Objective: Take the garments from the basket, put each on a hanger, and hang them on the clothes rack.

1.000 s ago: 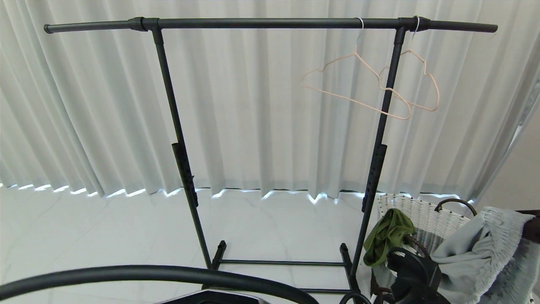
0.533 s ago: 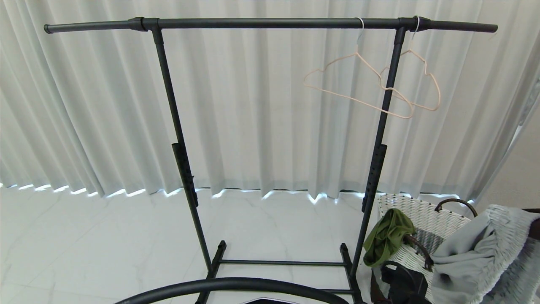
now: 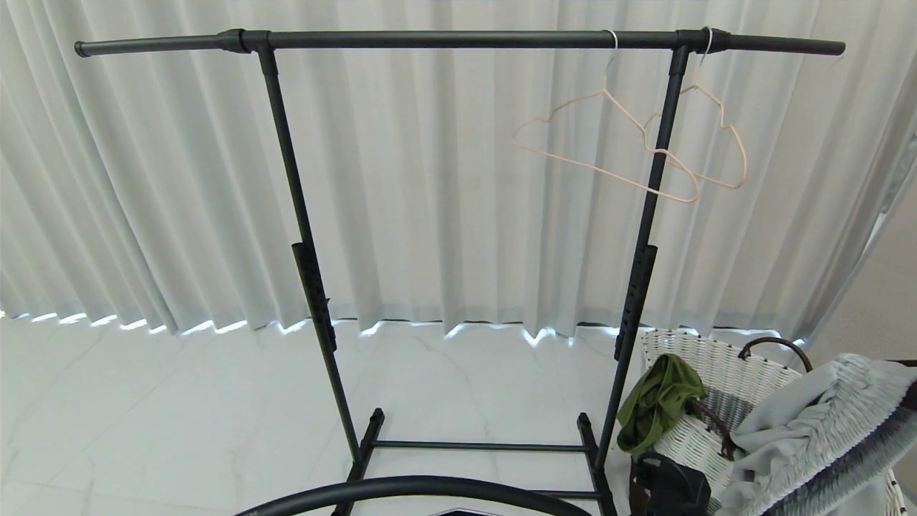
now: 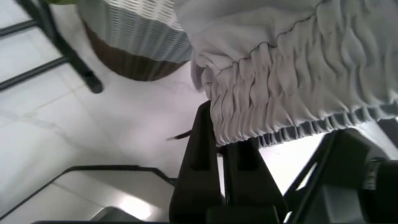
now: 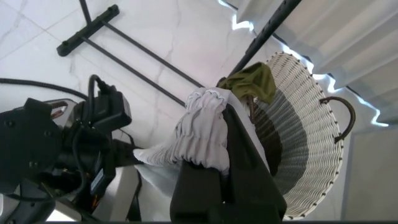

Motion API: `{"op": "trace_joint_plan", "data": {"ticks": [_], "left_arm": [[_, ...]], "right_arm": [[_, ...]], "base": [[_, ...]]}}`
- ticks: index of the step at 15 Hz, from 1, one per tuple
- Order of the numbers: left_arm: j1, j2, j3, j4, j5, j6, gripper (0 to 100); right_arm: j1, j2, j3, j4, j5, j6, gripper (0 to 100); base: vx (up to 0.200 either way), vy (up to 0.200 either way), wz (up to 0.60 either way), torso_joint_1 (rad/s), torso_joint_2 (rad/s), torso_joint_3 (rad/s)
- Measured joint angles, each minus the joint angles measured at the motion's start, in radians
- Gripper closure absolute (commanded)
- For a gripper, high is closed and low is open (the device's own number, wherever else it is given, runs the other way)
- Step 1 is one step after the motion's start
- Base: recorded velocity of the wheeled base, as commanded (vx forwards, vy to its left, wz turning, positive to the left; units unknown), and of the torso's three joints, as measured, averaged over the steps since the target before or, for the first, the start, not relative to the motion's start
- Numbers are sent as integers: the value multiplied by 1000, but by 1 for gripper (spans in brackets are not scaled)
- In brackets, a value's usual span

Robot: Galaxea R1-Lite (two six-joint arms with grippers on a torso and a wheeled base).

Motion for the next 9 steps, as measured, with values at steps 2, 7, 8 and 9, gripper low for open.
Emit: {"op": "trace_joint_plan", "data": {"ticks": [2, 7, 8, 9], "left_arm": [[-9, -22, 34, 0, 58, 4, 100], [-2, -263, 221, 9, 87, -53, 100], [15, -354, 268, 27, 81, -63, 100], [33, -448, 304, 65, 74, -67, 100]], "right_arm": [[-2, 7, 3, 2, 0, 31, 100], [1, 75, 4, -18, 3, 61, 100], [7, 90, 3, -42, 4, 59, 100], [18, 103, 0, -71, 4, 58, 100]], "base": [[0, 0, 0, 0, 0, 0], [0, 0, 0, 0, 0, 0], [0, 0, 0, 0, 0, 0], [0, 0, 0, 0, 0, 0]]}}
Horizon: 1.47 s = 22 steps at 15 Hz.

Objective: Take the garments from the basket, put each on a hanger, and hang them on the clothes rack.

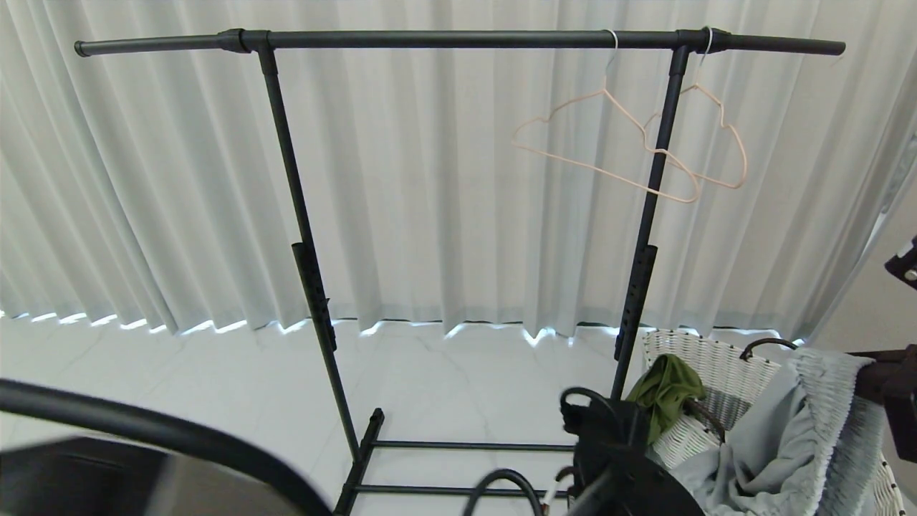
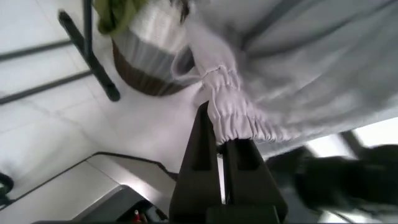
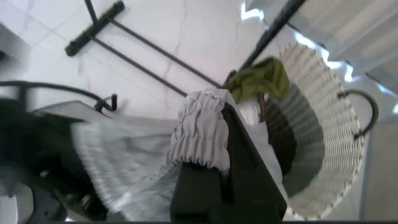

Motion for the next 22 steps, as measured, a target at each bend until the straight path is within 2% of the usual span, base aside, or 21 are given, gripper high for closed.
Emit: {"op": "trace_joint_plan", "data": {"ticks": [2, 5, 7, 10, 11, 13, 16, 18, 22], "left_arm": [[51, -200, 46, 148, -21, 10, 100], [150, -489, 35, 502, -43, 87, 100], [215, -647, -63, 709, -51, 139, 100], [289, -764, -256, 867, -56, 186, 100], [321, -783, -316, 915, -56, 227, 100], [392, -814, -380, 984, -54, 405, 100], [436, -851, -339, 1001, -46, 570, 100], [442, -867, -313, 1000, -5, 674, 100], [444, -867, -362, 1000, 36, 741, 100]], "right_arm": [[19, 26, -4, -46, 0, -1, 100], [56, 69, -9, -141, -3, -2, 100], [80, 104, -43, -171, -2, -3, 100], [105, 164, -143, -199, 0, -3, 100], [115, 186, -181, -203, 0, -2, 100], [134, 225, -247, -202, -5, -4, 100], [156, 238, -296, -190, -8, -5, 100], [176, 247, -365, -158, -8, -5, 100], [187, 277, -499, -91, -9, -9, 100]], "base": [[0, 0, 0, 0, 0, 0], [0, 0, 0, 0, 0, 0], [0, 0, 0, 0, 0, 0], [0, 0, 0, 0, 0, 0], [0, 0, 0, 0, 0, 0], [0, 0, 0, 0, 0, 0], [0, 0, 0, 0, 0, 0], [0, 0, 0, 0, 0, 0], [0, 0, 0, 0, 0, 0]]}}
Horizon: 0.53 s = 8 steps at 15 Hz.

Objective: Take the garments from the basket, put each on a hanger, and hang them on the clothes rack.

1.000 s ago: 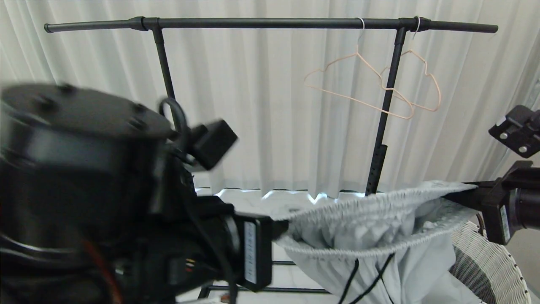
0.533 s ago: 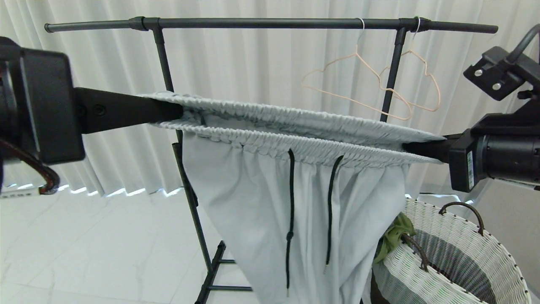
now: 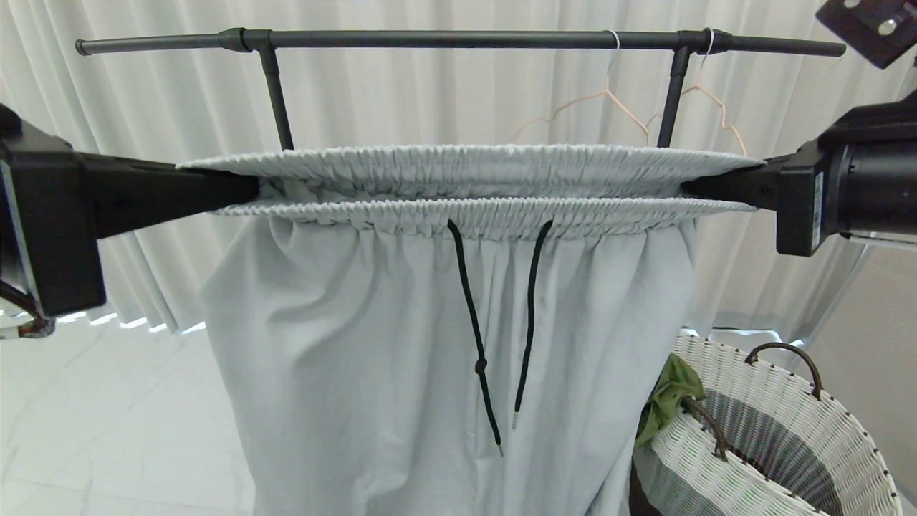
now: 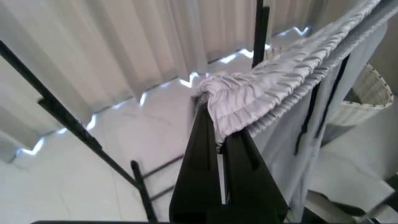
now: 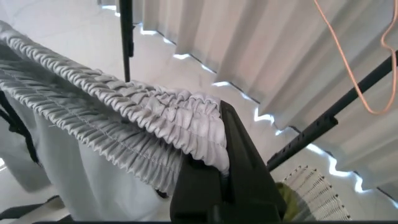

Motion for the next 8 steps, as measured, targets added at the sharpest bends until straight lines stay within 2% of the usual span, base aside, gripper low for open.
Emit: {"op": "trace_joint_plan", "data": {"ticks": [3, 5, 8], "left_arm": [[0, 31, -149, 0, 5, 29, 100], [-6, 40, -157, 11, 4, 31, 100], [-55, 49, -135, 8, -34, 26, 100]], "right_arm": [[2, 25, -164, 101, 0, -28, 100], [1, 26, -199, 141, 0, -32, 100], [21, -40, -203, 312, 40, -32, 100]], "base": [[0, 0, 0, 0, 0, 0], [0, 0, 0, 0, 0, 0], [0, 0, 0, 0, 0, 0]]}}
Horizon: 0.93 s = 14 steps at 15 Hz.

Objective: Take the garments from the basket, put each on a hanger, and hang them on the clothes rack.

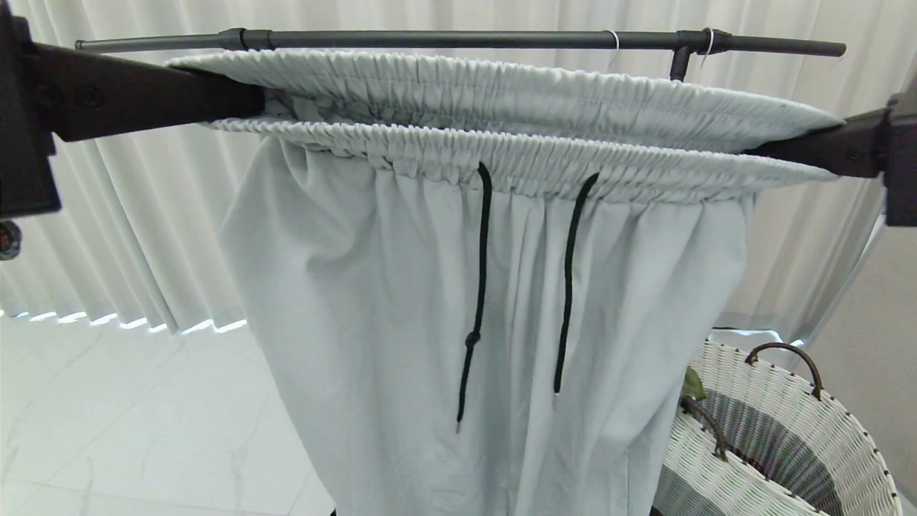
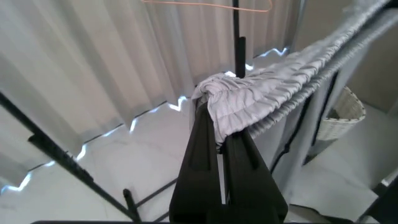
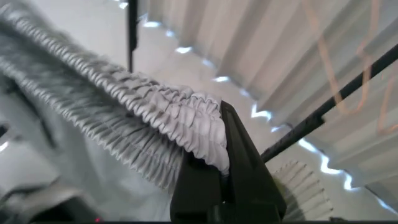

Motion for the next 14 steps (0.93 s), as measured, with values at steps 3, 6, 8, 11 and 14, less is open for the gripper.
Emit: {"op": "trace_joint_plan", "data": {"ticks": [3, 6, 8, 11, 14], "left_arm": [[-9, 53, -52, -22, -7, -4, 100], [-9, 121, -126, -45, -7, -15, 100], [-10, 141, -138, -43, -8, -16, 100], [-22, 143, -137, 16, -7, -21, 100], [-61, 111, -139, 220, -10, -91, 100]], "right_arm": [[97, -79, 2, 156, 76, 2, 100], [190, -117, 13, 184, 83, 4, 100], [204, -124, 19, 184, 80, 4, 100], [196, -128, 20, 189, 41, 4, 100], [177, -94, 19, 133, -118, 4, 100]], "base": [[0, 0, 0, 0, 0, 0], [0, 0, 0, 0, 0, 0], [0, 0, 0, 0, 0, 0], [0, 0, 0, 0, 0, 0], [0, 0, 0, 0, 0, 0]]}}
